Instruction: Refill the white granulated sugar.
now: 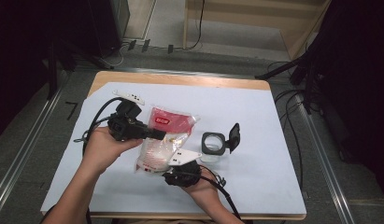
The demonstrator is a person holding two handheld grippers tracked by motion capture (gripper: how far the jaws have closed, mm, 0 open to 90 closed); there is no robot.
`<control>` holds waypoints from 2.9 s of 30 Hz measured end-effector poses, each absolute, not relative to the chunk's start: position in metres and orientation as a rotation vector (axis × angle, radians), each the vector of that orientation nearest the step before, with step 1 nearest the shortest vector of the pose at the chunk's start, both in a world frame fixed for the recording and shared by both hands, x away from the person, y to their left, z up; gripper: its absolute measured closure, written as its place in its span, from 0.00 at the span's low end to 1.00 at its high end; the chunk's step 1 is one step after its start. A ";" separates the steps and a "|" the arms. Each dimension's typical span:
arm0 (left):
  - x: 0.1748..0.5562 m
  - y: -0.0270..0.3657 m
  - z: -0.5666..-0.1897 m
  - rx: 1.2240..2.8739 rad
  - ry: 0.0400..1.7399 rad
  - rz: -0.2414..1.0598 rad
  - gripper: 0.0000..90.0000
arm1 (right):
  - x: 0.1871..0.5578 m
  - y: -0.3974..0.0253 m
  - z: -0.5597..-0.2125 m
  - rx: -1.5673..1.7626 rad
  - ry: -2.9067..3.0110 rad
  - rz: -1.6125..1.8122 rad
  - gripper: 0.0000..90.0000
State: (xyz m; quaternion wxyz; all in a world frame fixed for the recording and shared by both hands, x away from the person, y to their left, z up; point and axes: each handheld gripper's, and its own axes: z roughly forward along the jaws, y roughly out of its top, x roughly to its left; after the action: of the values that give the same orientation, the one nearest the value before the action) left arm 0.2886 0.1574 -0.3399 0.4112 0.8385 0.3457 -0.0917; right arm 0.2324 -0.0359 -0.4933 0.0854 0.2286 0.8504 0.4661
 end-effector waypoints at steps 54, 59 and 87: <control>0.296 0.101 -0.366 2.196 0.682 -0.252 0.84 | 0.215 -0.037 -0.475 0.727 2.603 1.475 0.62; 0.297 0.098 -0.369 2.190 0.651 -0.263 0.83 | 0.214 -0.038 -0.474 0.710 2.621 1.508 0.63; 0.311 0.083 -0.378 2.113 0.872 -0.399 0.73 | 0.213 -0.035 -0.477 0.794 2.605 1.455 0.65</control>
State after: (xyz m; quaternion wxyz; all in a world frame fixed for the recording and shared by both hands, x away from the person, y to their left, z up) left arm 0.3110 0.0828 -0.3780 0.3992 0.8348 0.3447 -0.1578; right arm 0.2126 -0.0354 -0.4772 0.0269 0.2572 0.8434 0.4710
